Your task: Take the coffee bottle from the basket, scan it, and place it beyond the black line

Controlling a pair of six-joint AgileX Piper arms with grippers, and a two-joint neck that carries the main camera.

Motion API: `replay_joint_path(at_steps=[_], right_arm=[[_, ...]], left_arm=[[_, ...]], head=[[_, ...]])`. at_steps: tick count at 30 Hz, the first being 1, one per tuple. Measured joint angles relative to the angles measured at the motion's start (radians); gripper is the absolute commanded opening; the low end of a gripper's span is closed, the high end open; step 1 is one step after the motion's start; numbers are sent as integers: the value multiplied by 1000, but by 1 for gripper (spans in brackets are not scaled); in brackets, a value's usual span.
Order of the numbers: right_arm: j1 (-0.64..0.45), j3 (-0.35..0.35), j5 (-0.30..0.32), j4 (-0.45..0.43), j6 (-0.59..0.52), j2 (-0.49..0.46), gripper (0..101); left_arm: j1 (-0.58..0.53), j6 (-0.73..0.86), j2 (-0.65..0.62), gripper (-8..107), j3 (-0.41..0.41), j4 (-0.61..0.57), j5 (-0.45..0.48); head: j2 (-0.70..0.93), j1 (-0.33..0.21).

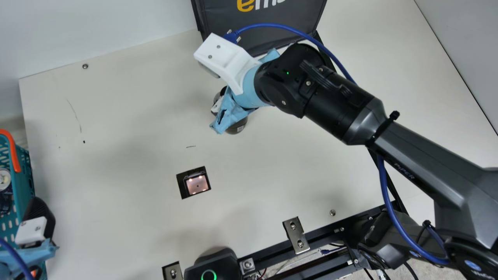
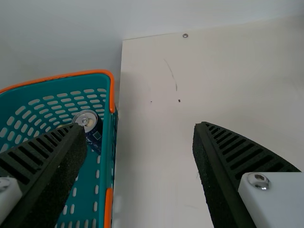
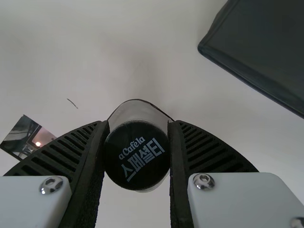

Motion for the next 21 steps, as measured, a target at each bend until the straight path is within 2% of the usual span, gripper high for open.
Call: replay_joint_path(at_steps=[21], right_arm=[[-129, -14, 0, 20, -8, -16, 0]], left_arm=[[0, 0, 0, 90, 0, 0, 0]], head=[[0, 0]])
